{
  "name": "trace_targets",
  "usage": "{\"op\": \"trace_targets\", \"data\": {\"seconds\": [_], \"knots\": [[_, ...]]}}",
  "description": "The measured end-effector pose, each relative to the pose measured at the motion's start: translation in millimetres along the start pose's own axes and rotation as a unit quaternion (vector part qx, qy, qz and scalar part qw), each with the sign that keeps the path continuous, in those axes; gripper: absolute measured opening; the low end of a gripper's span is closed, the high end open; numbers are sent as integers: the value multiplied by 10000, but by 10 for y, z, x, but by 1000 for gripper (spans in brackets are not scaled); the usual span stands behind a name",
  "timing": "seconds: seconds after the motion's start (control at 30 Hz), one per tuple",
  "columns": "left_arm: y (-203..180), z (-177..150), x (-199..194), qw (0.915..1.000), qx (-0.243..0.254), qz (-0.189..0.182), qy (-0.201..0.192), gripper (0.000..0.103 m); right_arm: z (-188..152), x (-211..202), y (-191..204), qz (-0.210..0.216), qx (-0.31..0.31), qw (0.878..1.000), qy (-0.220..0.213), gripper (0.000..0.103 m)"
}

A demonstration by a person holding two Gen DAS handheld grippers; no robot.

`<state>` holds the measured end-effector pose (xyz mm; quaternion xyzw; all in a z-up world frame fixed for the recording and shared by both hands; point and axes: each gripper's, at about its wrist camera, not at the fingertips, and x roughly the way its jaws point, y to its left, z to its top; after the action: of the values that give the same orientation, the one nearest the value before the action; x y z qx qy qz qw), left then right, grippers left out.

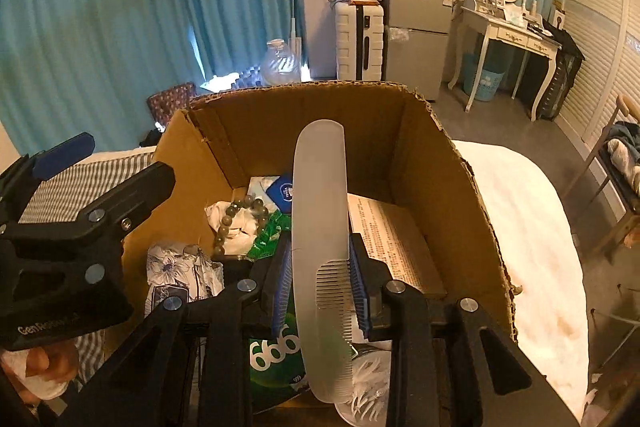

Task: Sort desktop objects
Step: 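Lower the comb into the cardboard box and open the right tool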

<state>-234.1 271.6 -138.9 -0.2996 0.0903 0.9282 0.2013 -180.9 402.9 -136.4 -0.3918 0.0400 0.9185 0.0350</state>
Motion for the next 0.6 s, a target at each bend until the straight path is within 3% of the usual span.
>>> {"op": "trace_targets", "data": {"seconds": [0.03, 0.07, 0.1, 0.37, 0.6], "knots": [[8, 2, -12, 10000, -9, -5, -1, 103, 1, -28, -9, -7, 23, 10000, -49, 46], [17, 8, -31, 10000, -11, 0, -15, 103, 14, -50, -20, -1, 51, 9999, -115, 62], [30, 21, -56, 10000, -39, -18, -41, 103, 23, -95, -30, -29, 64, 9998, -202, 65], [22, 197, -402, 9996, -5, 38, -290, 103, 135, -401, -51, -33, 200, 9984, -521, 65], [34, 379, -914, 9979, 20, 99, -640, 103, 245, -888, 18, -204, 120, 9957, -892, 75]]}}
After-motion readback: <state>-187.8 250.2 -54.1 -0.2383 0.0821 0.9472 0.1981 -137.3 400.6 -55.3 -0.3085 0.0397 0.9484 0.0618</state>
